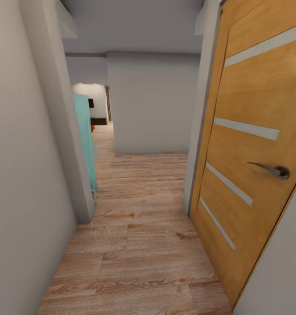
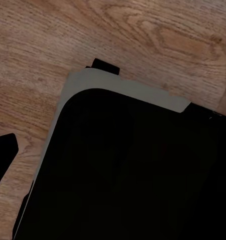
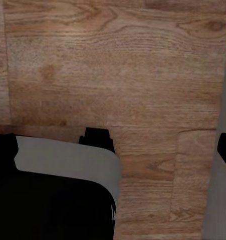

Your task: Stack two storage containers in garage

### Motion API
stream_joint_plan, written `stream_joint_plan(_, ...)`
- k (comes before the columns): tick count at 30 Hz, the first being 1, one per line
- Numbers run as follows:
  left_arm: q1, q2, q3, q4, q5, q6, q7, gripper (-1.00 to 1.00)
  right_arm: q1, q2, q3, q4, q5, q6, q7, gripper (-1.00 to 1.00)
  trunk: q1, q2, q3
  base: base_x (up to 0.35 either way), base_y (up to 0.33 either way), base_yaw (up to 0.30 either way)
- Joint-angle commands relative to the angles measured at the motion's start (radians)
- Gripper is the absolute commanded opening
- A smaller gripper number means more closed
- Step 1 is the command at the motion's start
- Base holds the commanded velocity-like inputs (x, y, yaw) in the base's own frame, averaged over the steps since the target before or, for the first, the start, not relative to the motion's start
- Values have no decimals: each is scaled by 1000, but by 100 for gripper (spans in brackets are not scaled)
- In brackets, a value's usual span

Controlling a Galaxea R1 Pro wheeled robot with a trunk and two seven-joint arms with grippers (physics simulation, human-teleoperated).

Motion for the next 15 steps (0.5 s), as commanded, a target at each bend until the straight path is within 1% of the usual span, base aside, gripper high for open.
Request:
stream_joint_plan(1,0,1,2,0,2,-2,0,100,-1,0,7,3,7,-5,-3,100,1,0,-1,315,-37,267)
stream_joint_plan(3,0,1,2,0,2,-2,0,100,-1,0,7,3,6,-5,-3,100,1,0,-2,316,-24,211)
stream_joint_plan(6,0,1,3,0,2,-2,0,100,-1,0,7,3,6,-6,-3,100,1,0,-2,320,-9,86)
stream_joint_plan(15,0,1,4,0,2,-1,0,100,-1,-1,8,3,7,-5,-1,100,1,0,-2,322,-1,10)
